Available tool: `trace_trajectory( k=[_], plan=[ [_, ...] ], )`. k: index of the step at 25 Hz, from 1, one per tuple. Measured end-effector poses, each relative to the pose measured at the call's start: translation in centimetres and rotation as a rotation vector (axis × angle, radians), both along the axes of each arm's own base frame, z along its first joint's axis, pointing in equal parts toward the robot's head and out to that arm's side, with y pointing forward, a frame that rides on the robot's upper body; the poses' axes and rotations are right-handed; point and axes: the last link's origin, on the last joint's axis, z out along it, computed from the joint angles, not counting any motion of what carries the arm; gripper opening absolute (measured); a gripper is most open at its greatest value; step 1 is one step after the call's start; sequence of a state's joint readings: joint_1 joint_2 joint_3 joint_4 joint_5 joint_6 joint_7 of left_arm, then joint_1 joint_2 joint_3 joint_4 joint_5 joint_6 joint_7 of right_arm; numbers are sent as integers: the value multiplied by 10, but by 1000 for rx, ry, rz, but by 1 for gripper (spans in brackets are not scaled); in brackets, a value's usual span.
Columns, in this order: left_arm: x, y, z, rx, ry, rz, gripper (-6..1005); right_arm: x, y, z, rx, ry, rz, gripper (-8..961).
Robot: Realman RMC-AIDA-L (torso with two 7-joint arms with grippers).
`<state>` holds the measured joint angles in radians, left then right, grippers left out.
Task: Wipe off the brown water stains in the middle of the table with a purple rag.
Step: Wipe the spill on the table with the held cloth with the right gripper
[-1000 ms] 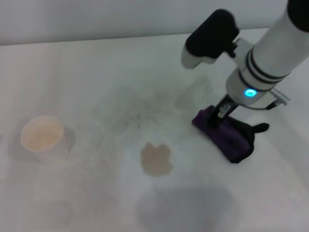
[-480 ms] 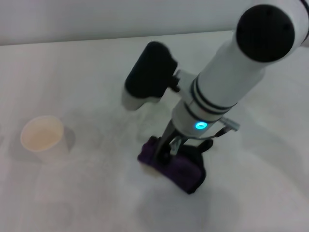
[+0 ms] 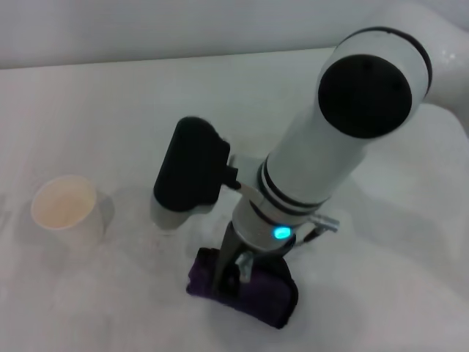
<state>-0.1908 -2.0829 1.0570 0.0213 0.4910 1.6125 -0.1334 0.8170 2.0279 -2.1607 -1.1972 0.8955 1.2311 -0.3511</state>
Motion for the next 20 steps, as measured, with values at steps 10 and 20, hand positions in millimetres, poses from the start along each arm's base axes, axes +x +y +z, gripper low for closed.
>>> trace_trajectory(
  k=[10,20],
  plan=[
    [-1,-5,-1,-1,-3,3,888,14,63,37,294,-81,-2,74],
    [1,-1,-1,1,-5,-8,888,8,42,17,158,-40,21,73]
  ],
)
